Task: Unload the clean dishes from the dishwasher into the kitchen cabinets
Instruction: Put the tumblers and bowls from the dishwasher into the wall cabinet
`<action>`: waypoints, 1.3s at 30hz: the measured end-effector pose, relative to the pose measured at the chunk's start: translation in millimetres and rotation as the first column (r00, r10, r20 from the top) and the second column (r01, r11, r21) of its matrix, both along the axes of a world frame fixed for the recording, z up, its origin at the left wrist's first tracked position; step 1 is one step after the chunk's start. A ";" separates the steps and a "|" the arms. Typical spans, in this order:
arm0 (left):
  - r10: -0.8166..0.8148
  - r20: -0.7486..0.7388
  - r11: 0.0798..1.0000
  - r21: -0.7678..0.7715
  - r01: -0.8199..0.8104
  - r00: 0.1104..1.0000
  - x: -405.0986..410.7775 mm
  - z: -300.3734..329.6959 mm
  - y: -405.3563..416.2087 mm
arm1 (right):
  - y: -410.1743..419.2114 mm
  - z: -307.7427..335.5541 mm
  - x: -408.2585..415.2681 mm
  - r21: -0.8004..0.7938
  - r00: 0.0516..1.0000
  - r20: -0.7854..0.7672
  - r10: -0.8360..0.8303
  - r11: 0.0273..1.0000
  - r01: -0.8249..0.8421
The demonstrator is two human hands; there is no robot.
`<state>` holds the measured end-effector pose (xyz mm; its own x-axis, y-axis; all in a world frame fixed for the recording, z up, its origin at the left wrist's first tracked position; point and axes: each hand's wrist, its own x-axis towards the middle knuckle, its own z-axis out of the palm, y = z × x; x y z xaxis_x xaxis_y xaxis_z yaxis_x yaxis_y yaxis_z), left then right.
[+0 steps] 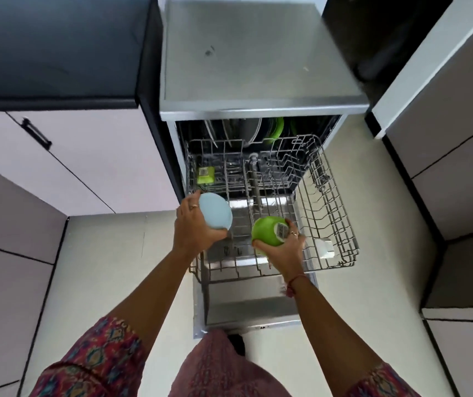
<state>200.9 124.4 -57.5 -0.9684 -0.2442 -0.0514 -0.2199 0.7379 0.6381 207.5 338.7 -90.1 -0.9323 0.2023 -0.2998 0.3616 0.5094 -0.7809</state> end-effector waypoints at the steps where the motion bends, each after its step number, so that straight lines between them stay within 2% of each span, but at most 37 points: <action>1: 0.006 -0.019 1.000 0.006 -0.006 1.000 9.3 9.5 -0.7 | -0.3 7.8 4.2 0.006 1.000 -0.026 0.011 1.000 -0.011; 6: 0.013 -0.119 1.000 -0.002 -0.014 0.993 51.9 51.3 -10.1 | -10.1 48.6 25.8 -0.010 0.981 -0.162 0.107 0.994 -0.110; 12: 0.055 -0.161 0.998 0.024 -0.052 0.985 98.4 92.7 -29.7 | -33.2 96.3 50.1 -0.041 0.932 -0.305 0.194 0.975 -0.217; 19: 0.151 -0.243 0.985 0.113 -0.126 0.958 130.3 164.3 -100.4 | -99.4 175.4 46.6 -0.045 0.857 -0.440 0.269 0.946 -0.320; 23: 0.163 -0.237 0.978 0.168 -0.125 0.958 137.8 199.5 -161.2 | -155.5 209.9 37.6 -0.055 0.812 -0.494 0.311 0.921 -0.386; 30: 0.284 -0.306 0.940 0.277 -0.200 0.909 147.7 243.2 -292.7 | -295.3 255.6 23.2 -0.048 0.736 -0.571 0.363 0.880 -0.472; 39: 0.354 -0.418 0.927 0.275 -0.255 0.836 145.2 311.8 -441.9 | -466.7 305.1 4.7 -0.118 0.680 -0.637 0.363 0.826 -0.551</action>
<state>346.1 -317.4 254.3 -0.7727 -0.5629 0.2935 -0.0625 0.5276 0.8472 212.1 -128.0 215.0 -0.8903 -0.3005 0.3422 -0.4128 0.2151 -0.8850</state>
